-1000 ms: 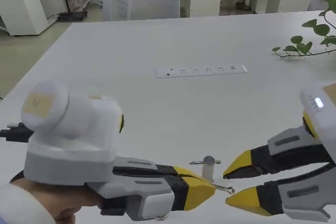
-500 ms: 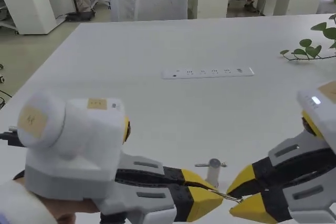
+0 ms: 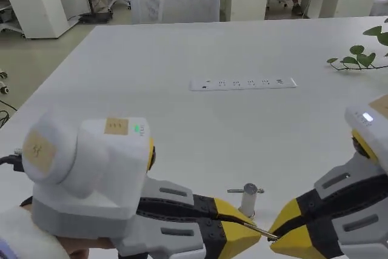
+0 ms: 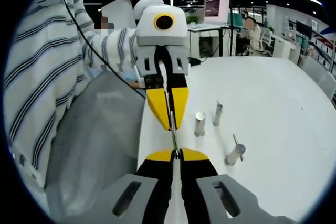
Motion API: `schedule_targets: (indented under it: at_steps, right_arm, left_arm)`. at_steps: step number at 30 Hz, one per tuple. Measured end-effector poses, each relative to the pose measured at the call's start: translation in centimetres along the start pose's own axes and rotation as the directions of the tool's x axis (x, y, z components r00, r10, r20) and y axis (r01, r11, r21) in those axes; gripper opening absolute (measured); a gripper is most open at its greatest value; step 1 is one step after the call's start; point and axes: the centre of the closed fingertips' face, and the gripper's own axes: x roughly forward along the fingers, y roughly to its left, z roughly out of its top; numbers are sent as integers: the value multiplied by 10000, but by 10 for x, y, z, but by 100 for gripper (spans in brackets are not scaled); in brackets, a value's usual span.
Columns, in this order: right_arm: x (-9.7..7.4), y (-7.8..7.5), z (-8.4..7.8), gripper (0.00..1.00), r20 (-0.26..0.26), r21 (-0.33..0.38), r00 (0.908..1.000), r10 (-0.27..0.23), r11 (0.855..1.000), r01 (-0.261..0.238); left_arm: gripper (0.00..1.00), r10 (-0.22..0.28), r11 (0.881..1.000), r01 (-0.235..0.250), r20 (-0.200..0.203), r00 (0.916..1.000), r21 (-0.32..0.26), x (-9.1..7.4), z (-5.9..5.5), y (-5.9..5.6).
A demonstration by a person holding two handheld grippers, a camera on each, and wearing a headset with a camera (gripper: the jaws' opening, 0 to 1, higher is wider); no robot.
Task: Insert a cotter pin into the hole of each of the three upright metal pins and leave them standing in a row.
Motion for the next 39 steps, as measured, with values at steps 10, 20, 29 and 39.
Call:
schedule_targets:
  at_steps: [10,20,29,39]
  right_arm:
    - [-4,8,-2,4,-191,-477,9995,266,9985,-274]
    - [-7,11,-3,3,-477,-719,9984,317,9968,-351]
    - [-5,8,-4,3,-612,-667,9981,116,9977,-157]
    - [1,4,-3,3,-690,-529,9974,-206,9985,169]
  left_arm:
    - [1,-264,9996,263,-259,9993,-34,1,-10,-5]
    - [0,-340,9994,343,-473,9983,55,3,-16,-8]
    - [1,-96,9997,84,-501,9987,-243,3,-19,-4]
    - [5,342,9993,-335,-412,9986,173,-2,-17,5]
